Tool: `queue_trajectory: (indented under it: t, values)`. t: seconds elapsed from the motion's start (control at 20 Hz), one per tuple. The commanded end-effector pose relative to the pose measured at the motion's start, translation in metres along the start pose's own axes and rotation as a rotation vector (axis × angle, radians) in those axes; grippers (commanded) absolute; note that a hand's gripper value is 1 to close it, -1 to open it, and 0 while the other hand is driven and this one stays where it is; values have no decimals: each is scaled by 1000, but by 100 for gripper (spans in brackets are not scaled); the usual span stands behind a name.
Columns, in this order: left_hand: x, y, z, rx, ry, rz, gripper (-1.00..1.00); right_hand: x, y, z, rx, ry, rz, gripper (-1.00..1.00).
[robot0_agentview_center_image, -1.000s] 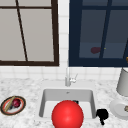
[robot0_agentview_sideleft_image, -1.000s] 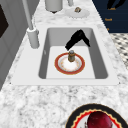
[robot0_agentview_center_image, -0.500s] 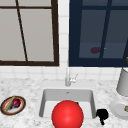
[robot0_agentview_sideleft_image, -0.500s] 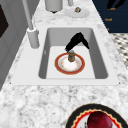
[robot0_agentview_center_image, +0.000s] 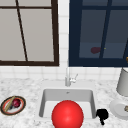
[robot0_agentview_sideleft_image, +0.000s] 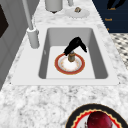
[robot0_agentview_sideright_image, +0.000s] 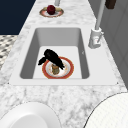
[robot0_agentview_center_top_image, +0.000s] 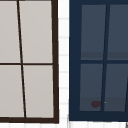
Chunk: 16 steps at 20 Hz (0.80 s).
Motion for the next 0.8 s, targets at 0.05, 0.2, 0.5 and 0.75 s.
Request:
queue_trajectory:
  t: [0.05, 0.2, 0.5, 0.75]
  values:
    - [-14, -4, 1, 7, -13, 2, 100, 0, 0, 0, 0, 0, 0, 0]
    - [-18, -6, 1, 15, -5, -52, 100, 0, 0, 0, 0, 0, 0, 0]
    - [-18, 3, 0, 7, -8, -78, 100, 0, 0, 0, 0, 0, 0, 0]
    - [-24, 24, -3, 26, -21, -128, 100, 0, 0, 0, 0, 0, 0, 0]
